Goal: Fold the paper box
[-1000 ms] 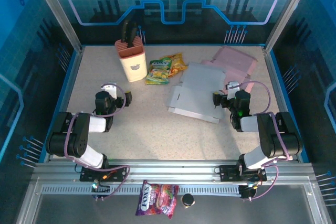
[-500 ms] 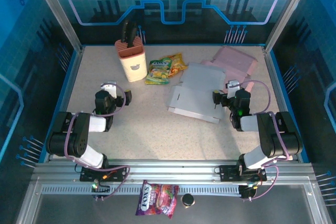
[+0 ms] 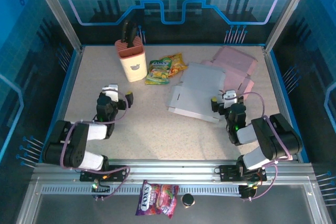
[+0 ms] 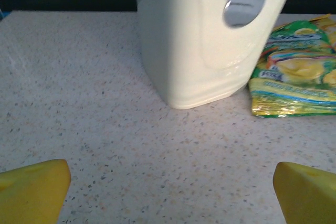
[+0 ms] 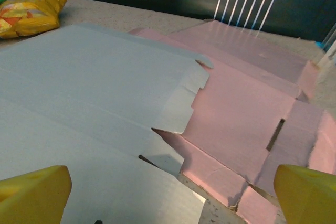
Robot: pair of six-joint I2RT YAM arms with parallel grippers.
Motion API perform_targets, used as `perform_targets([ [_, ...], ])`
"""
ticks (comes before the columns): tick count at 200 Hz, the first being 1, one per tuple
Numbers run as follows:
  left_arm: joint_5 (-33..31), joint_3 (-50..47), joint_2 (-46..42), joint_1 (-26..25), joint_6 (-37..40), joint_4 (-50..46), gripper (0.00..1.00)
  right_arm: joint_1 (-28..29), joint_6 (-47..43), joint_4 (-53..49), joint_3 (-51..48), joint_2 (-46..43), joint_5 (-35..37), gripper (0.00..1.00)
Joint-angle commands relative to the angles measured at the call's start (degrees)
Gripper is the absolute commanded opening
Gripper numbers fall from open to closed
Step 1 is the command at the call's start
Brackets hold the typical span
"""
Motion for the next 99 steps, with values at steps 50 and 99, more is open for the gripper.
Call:
perform_targets([
  [50, -24.53, 15.81, -24.23, -11.30, -21.31, -46.43, 0.99, 10.26, 4.70, -42.78, 26.54, -30.29, 23.58, 1.00],
  [99, 7.62, 27.70, -16.77, -6.91, -59.26, -65.66, 0.99, -3.78, 45.69, -100.27, 48.39, -30.25, -6.35, 1.00],
])
